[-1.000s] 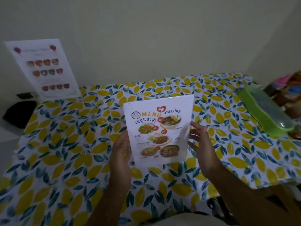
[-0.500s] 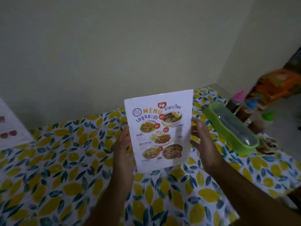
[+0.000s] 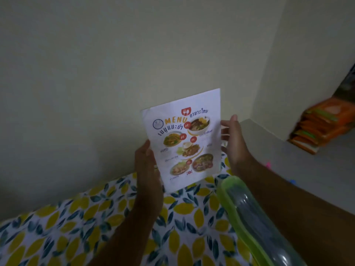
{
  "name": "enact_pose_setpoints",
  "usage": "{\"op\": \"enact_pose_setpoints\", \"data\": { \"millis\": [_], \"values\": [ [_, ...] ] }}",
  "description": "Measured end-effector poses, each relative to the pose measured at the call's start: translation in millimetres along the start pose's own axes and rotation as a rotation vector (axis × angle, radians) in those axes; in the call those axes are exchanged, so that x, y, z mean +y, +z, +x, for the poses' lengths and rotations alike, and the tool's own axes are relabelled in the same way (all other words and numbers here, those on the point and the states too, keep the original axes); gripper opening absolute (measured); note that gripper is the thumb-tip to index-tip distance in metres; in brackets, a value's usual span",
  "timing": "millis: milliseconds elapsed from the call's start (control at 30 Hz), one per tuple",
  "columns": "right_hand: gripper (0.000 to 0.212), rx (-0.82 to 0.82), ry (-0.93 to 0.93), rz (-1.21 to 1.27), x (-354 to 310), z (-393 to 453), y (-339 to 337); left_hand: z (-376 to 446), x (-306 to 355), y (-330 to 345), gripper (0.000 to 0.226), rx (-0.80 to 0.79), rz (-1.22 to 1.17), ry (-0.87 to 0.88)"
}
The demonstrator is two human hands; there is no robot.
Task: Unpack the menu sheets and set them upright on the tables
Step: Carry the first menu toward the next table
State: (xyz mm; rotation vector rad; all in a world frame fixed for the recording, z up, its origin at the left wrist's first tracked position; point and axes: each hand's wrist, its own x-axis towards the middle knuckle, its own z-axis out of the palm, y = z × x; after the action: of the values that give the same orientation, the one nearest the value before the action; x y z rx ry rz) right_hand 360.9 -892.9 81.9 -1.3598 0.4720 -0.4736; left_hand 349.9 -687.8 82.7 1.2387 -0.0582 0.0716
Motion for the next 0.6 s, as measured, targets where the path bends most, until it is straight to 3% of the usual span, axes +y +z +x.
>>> {"op": "enact_pose_setpoints", "data": {
  "millis": [167, 267, 500, 600],
  "values": [
    [0.069, -0.014, 0.080, -0.010, 2, 91, -22, 60, -34, 68, 0.015, -0.077, 0.016, 0.009],
    [0.069, -0.008, 0.123, -0.050, 17, 131, -41, 75, -65, 94, 0.029, -0.132, 0.018, -0.001],
    [0.067, -0.017, 0.224, -0.117, 56, 182, -78, 99, -140, 116, 0.031, -0.133, 0.045, -0.079],
    [0.067, -0.016, 0.235, -0.093, 64, 195, -86, 102, -160, 119, 0.060, -0.118, 0.072, -0.135]
  ]
}}
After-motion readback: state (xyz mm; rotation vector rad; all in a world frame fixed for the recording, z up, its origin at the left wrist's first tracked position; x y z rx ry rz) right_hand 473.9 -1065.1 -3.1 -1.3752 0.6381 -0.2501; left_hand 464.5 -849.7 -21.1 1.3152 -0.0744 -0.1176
